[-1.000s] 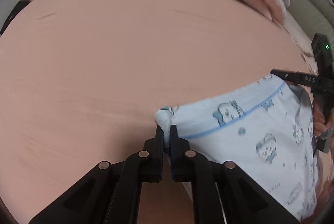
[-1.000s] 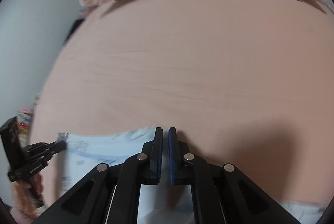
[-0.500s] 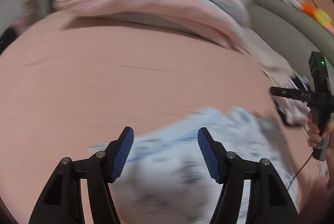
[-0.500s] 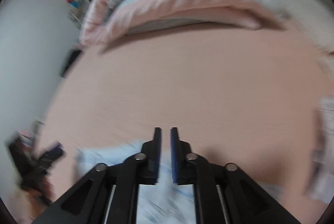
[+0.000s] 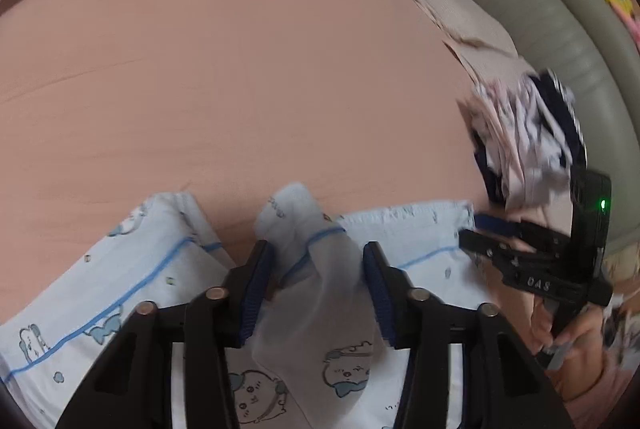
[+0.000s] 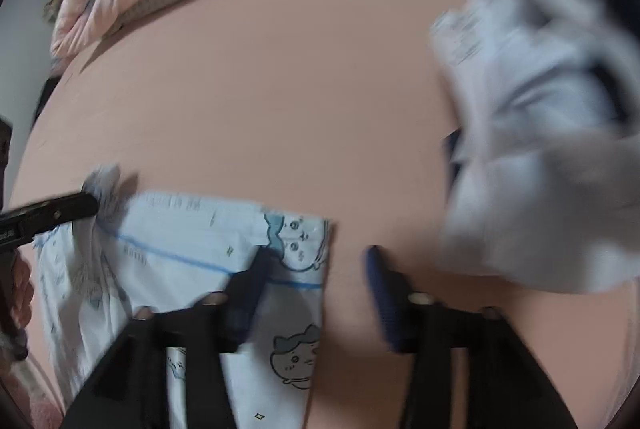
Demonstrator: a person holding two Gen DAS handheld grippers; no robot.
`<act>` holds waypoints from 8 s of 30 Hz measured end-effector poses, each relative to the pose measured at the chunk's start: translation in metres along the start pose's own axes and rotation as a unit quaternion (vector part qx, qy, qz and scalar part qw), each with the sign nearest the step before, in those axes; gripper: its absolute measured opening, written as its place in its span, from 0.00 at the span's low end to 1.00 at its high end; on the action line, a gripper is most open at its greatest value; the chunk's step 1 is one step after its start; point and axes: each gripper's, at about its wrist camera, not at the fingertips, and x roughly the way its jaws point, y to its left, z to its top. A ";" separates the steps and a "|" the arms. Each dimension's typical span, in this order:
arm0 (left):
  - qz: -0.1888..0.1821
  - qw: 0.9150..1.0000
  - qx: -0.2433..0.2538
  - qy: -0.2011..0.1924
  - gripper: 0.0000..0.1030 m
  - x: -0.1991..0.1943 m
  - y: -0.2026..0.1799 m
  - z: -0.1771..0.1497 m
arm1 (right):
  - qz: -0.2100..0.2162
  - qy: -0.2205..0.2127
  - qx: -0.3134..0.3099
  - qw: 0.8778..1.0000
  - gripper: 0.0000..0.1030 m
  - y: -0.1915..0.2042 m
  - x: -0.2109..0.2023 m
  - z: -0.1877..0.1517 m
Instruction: Fold clothes
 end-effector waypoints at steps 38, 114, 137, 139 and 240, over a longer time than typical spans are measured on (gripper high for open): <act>0.087 0.986 -0.104 -0.102 0.49 -0.112 0.010 -0.177 | 0.046 -0.014 0.012 0.999 0.20 0.013 -0.123 -0.097; 0.096 0.985 -0.087 -0.117 0.01 -0.078 -0.051 -0.196 | 0.062 -0.036 -0.084 0.994 0.00 -0.004 -0.115 -0.136; 0.224 0.957 -0.127 -0.134 0.43 -0.119 -0.066 -0.281 | 0.068 -0.035 -0.067 0.995 0.35 -0.012 -0.170 -0.208; 0.241 0.958 -0.116 -0.105 0.43 -0.117 -0.062 -0.301 | 0.040 -0.008 -0.083 0.996 0.35 -0.004 -0.161 -0.225; 0.090 0.991 -0.070 -0.064 0.44 -0.067 -0.036 -0.189 | 0.060 -0.022 -0.093 0.994 0.00 0.009 -0.102 -0.124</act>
